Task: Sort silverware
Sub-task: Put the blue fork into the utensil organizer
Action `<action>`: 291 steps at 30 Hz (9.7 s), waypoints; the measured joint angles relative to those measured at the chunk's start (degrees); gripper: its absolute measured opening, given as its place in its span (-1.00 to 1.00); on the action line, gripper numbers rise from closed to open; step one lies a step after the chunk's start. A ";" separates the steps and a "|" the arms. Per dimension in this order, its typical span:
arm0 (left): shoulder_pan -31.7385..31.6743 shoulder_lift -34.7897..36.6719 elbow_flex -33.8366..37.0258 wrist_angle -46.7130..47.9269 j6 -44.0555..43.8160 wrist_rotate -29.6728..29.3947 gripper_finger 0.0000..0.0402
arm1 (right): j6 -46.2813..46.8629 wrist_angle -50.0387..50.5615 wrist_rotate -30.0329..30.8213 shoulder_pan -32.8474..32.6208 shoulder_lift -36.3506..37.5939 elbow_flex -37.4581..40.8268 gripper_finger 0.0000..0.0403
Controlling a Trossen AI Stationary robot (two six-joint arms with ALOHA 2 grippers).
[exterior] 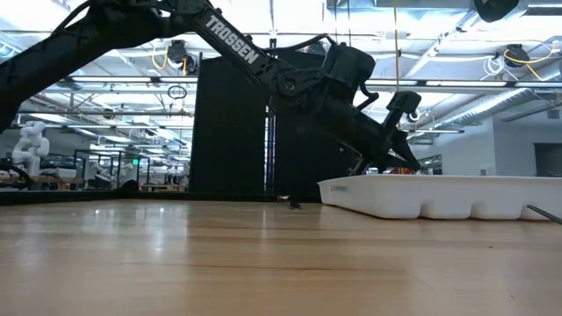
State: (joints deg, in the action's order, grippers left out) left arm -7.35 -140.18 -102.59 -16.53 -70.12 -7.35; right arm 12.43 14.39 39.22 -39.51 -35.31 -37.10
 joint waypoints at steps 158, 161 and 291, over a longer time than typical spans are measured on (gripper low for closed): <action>4.28 62.38 78.09 -54.45 59.99 -4.39 -0.53 | 41.69 20.06 -22.86 46.62 -38.06 0.04 -0.59; 4.33 62.36 78.09 -54.24 60.01 -4.40 -0.53 | 41.66 20.04 -22.84 46.62 -39.61 0.04 -0.65; -12.78 23.53 18.45 40.68 16.64 -1.49 -0.53 | 37.88 27.68 -9.22 26.99 -23.87 0.04 -0.39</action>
State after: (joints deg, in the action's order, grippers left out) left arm -20.14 -116.65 -84.13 24.14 -53.48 -8.85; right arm 50.30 42.07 30.00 -12.52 -59.18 -37.06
